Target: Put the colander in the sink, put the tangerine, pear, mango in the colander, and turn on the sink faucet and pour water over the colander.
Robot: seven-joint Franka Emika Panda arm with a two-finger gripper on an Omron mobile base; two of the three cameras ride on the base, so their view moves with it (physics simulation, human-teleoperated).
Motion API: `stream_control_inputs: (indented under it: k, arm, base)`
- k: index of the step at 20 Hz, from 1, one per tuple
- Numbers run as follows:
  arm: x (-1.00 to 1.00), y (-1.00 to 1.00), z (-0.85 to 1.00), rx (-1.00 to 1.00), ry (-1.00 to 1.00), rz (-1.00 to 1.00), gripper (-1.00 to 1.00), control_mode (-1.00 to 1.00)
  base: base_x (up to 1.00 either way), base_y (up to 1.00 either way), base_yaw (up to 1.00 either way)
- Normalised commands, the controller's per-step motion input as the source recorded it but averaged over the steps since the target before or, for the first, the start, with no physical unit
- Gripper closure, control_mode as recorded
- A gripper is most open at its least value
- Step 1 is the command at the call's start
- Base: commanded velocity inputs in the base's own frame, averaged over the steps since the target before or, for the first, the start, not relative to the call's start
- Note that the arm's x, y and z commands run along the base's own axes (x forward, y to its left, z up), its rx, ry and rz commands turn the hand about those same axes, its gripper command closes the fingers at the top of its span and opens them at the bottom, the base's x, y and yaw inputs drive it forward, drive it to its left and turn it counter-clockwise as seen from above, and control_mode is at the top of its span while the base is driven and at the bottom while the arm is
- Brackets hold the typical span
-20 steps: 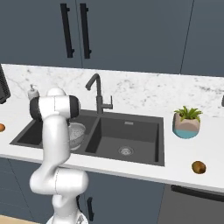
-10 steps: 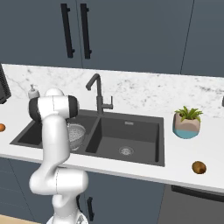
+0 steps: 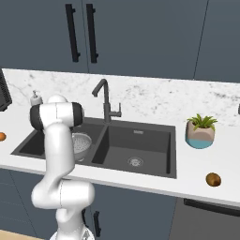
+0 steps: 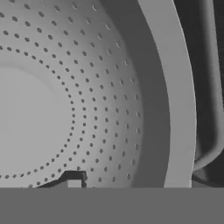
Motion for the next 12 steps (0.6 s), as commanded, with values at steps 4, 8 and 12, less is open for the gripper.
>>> stream_control_inputs:
  k: [4, 8, 12]
  arm:
    - [-0.04, 0.0, 0.41, 0.0, 0.0, -0.03, -1.0, -1.0]
    - [-0.15, 0.0, 0.68, 0.0, 0.0, 0.0, -1.0, -1.0]
    - [-0.33, 0.0, 0.76, 0.0, 0.0, 0.0, -1.0, -1.0]
  base:
    - [0.0, 0.0, 0.0]
    - [0.0, 0.0, 0.0]
    - [0.0, 0.0, 0.0]
